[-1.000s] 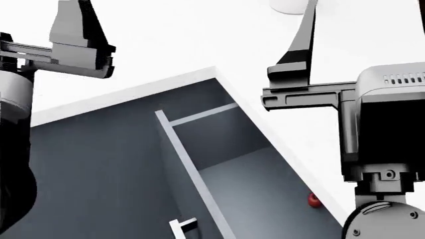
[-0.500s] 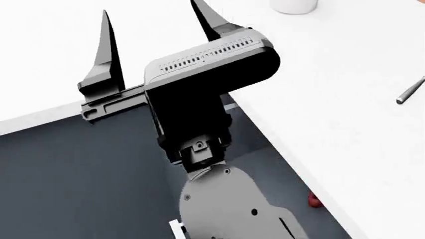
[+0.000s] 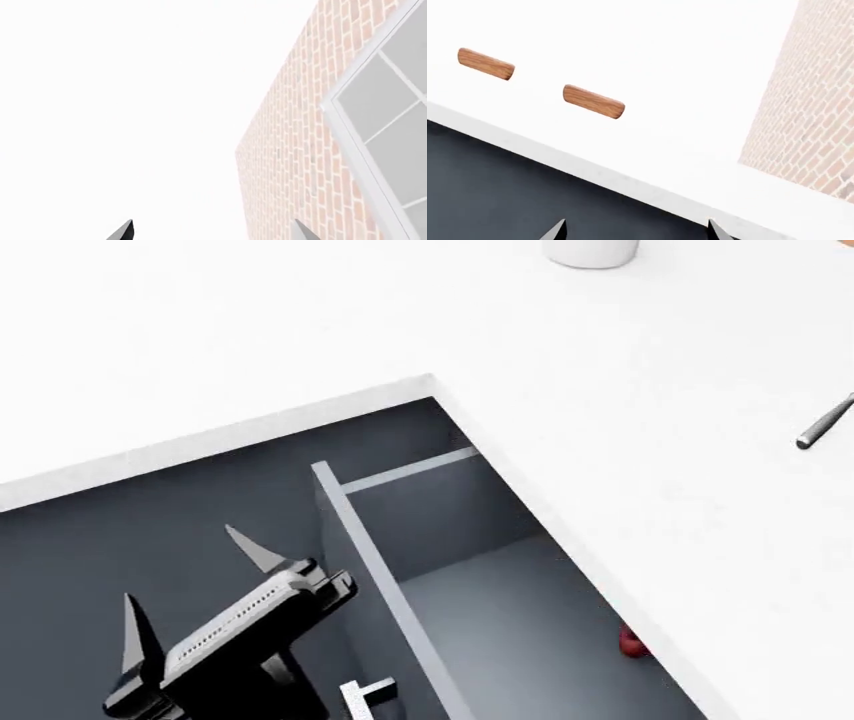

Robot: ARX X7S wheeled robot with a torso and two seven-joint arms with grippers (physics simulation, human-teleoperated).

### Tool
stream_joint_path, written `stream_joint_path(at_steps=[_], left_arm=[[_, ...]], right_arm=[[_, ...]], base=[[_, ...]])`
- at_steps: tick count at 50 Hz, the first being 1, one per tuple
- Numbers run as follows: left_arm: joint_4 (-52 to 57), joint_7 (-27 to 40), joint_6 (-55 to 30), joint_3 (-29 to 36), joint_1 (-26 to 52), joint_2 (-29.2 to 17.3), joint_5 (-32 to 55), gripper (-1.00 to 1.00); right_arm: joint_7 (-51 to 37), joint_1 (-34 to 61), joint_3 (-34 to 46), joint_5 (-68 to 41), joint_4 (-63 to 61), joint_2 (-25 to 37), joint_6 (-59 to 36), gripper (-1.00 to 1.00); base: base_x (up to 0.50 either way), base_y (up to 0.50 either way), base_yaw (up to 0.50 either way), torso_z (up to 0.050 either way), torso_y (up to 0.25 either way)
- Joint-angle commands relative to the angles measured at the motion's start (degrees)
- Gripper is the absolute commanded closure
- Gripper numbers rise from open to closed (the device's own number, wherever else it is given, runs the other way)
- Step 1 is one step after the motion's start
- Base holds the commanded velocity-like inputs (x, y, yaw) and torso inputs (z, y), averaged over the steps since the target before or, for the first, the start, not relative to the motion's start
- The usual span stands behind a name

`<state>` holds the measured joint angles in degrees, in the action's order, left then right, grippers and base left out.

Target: Close the left drawer.

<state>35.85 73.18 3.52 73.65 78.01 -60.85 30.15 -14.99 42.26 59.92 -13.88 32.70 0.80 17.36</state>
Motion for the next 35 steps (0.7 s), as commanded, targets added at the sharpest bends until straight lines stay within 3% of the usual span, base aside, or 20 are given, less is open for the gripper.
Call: stream_joint_path(at_steps=[1, 10, 35], left_arm=[[-1.9, -0.6, 0.5, 0.4, -1.1, 1.6, -0.5, -1.0], [-2.8, -0.7, 1.3, 0.5, -2.1, 2.1, -1.0, -1.0], [-5.4, -1.8, 2.4, 1.0, -4.1, 4.4, -2.2, -1.0]], right_arm=[[-5.7, 3.5, 24.2, -15.5, 20.7, -0.8, 15.3, -1.0], [-4.8, 2.0, 27.3, -21.8, 24.3, -0.8, 17.3, -1.0], [2.4, -6.1, 25.1, -33.2, 34.6, -0.8, 16.3, -1.0]], base=[[0.0, 0.0, 0.0, 0.0, 0.0], [0.0, 0.0, 0.0, 0.0, 0.0], [0.0, 0.0, 0.0, 0.0, 0.0]])
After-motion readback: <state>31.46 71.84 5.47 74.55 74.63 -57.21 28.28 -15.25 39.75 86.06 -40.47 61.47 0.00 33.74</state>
